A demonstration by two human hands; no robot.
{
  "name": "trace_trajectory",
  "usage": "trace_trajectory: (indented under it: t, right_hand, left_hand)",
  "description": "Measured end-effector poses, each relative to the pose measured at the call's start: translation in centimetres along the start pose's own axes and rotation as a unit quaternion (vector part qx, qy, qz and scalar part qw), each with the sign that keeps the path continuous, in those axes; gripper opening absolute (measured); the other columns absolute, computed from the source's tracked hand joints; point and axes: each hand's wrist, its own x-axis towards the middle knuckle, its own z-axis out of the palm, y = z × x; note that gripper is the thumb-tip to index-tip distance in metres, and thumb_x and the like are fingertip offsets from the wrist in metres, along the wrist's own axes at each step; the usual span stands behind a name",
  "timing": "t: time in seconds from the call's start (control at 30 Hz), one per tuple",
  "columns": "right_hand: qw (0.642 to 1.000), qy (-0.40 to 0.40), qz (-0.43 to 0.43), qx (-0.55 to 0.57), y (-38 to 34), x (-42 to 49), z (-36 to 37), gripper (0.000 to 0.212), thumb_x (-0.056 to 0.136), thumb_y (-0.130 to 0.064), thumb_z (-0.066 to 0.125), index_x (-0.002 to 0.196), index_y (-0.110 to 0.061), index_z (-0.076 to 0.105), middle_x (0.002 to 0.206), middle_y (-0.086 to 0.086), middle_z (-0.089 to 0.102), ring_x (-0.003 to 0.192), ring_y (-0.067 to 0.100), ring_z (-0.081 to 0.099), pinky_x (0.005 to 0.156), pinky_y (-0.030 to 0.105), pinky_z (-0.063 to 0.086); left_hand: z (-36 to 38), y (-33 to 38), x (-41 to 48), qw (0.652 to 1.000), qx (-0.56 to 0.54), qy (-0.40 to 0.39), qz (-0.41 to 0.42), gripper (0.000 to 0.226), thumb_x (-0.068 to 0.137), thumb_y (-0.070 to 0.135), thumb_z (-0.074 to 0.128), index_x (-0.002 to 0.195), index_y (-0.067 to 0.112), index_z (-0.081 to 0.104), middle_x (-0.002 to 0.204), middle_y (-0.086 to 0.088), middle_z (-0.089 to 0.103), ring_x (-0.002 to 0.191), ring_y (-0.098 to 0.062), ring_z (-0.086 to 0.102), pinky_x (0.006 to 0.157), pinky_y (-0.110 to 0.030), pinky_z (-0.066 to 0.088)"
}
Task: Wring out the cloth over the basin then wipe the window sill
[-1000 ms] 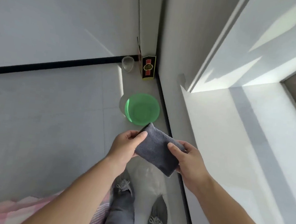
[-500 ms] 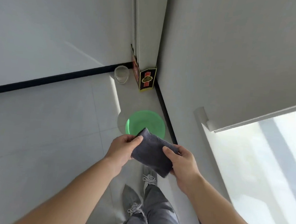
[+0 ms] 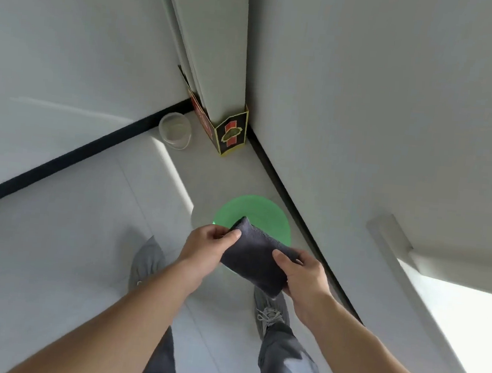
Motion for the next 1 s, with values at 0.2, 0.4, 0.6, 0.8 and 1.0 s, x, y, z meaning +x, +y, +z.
trace_trajectory:
  t: [0.2,0.4,0.6,0.8,1.0]
  right_hand:
    - [0.992,0.116,0.037,0.037,3.6,8.4,7.0,0.022,0.078,-0.021,0.08,0.098,-0.021,0.072,0.093,0.006,0.076,0.084,0.026,0.073,0.078,0.047,0.062]
    - [0.968,0.2,0.061,0.141,8.4,16.5,13.7,0.036,0.082,-0.018,0.08,0.111,-0.017,0.059,0.093,0.003,0.068,0.086,0.023,0.066,0.071,0.028,0.053]
    - [0.949,0.254,0.075,0.169,15.3,24.5,16.2,0.026,0.083,-0.013,0.077,0.106,-0.016,0.064,0.089,0.0,0.071,0.087,0.024,0.066,0.081,0.034,0.056]
    - [0.947,0.282,0.049,0.146,21.4,32.7,16.2,0.028,0.089,-0.01,0.069,0.117,-0.013,0.065,0.097,0.0,0.067,0.085,0.019,0.06,0.077,0.025,0.045]
    - [0.95,0.292,-0.004,0.107,24.7,37.8,17.3,0.038,0.091,-0.013,0.066,0.129,-0.012,0.061,0.113,0.005,0.069,0.091,0.019,0.062,0.081,0.025,0.047]
  left_hand:
    - [-1.2,-3.3,12.1,0.987,0.129,-0.097,0.008,0.029,0.079,0.044,0.074,0.081,0.015,0.073,0.072,0.002,0.072,0.077,-0.025,0.066,0.076,-0.039,0.055]
    - [-0.8,-8.2,23.7,0.97,0.198,-0.142,0.022,0.048,0.057,0.059,0.069,0.083,0.02,0.077,0.078,0.005,0.076,0.08,-0.022,0.072,0.082,-0.047,0.06]
    - [3.8,-13.9,31.6,0.947,0.274,-0.157,0.053,0.025,0.077,0.039,0.074,0.085,0.016,0.076,0.078,0.001,0.074,0.08,-0.024,0.07,0.074,-0.031,0.057]
    - [9.4,-20.0,38.1,0.926,0.327,-0.174,0.081,0.02,0.087,0.025,0.071,0.101,0.012,0.075,0.092,-0.01,0.075,0.085,-0.028,0.069,0.081,-0.034,0.055]
    - [12.5,-22.8,42.4,0.877,0.399,-0.217,0.156,0.021,0.093,0.025,0.061,0.092,0.006,0.071,0.103,-0.022,0.072,0.084,-0.03,0.064,0.082,-0.04,0.053]
